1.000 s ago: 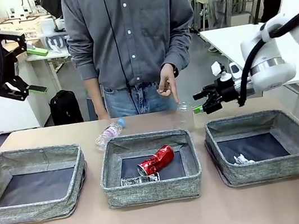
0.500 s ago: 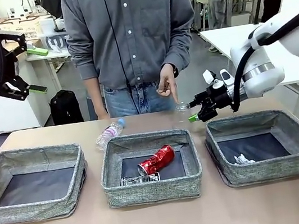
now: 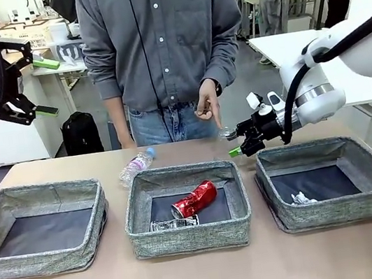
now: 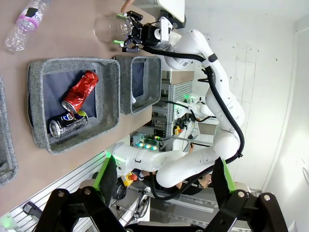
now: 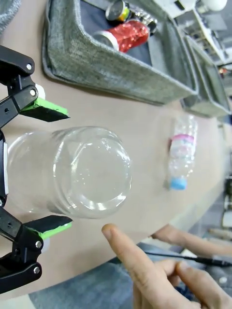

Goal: Sort the waste into the appropriate baskets.
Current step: Pick up the waste item pointed out by the person.

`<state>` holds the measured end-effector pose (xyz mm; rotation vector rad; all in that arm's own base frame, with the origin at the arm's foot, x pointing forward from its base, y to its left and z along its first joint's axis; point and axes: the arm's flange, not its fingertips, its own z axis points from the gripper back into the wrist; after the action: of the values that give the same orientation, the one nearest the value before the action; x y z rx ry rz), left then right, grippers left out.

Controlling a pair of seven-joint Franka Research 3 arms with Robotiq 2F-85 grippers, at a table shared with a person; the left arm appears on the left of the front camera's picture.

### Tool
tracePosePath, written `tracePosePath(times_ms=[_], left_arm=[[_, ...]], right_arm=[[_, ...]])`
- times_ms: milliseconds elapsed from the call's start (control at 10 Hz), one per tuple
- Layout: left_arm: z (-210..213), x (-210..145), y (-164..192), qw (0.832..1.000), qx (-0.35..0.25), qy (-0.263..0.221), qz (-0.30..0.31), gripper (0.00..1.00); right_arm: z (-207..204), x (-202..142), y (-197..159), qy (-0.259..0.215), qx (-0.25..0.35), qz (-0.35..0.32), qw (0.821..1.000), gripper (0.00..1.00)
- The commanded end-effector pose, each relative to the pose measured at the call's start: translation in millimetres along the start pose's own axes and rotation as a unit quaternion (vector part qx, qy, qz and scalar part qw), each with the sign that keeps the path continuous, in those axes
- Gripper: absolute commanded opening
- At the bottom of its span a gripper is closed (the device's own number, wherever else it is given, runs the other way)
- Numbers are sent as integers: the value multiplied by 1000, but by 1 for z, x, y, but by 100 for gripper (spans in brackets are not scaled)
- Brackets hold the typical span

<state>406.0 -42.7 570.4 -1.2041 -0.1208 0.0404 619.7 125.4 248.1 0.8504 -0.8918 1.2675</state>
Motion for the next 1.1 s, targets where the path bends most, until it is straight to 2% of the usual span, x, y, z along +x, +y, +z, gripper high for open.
tracePosePath(times_ms=[0,300,400,500,600,700,800,900,1000], left_arm=[[3,-2,0,1000,1,5,-4,100],[3,-2,0,1000,1,5,-4,100],[3,-2,0,1000,1,5,-4,100],[3,-2,0,1000,1,5,-4,100],[3,-2,0,1000,1,5,-4,100],[3,-2,0,1000,1,5,-4,100],[3,-2,0,1000,1,5,-4,100],[3,-2,0,1000,1,5,-4,100],[3,-2,0,1000,1,5,-4,100]], right_arm=[[-7,7,-12,-9,-8,-19,1000,100],[-7,6,-13,-16,-3,-32,999,100],[-6,6,-14,-10,12,-40,999,95],[-5,6,-12,-14,12,-33,999,80],[-5,6,-12,-16,14,-33,999,75],[-7,4,-11,-17,19,-35,999,60],[-9,4,-11,-16,19,-35,999,55],[-8,3,-11,-17,14,-30,999,67],[-6,1,-11,-5,15,-31,999,67]])
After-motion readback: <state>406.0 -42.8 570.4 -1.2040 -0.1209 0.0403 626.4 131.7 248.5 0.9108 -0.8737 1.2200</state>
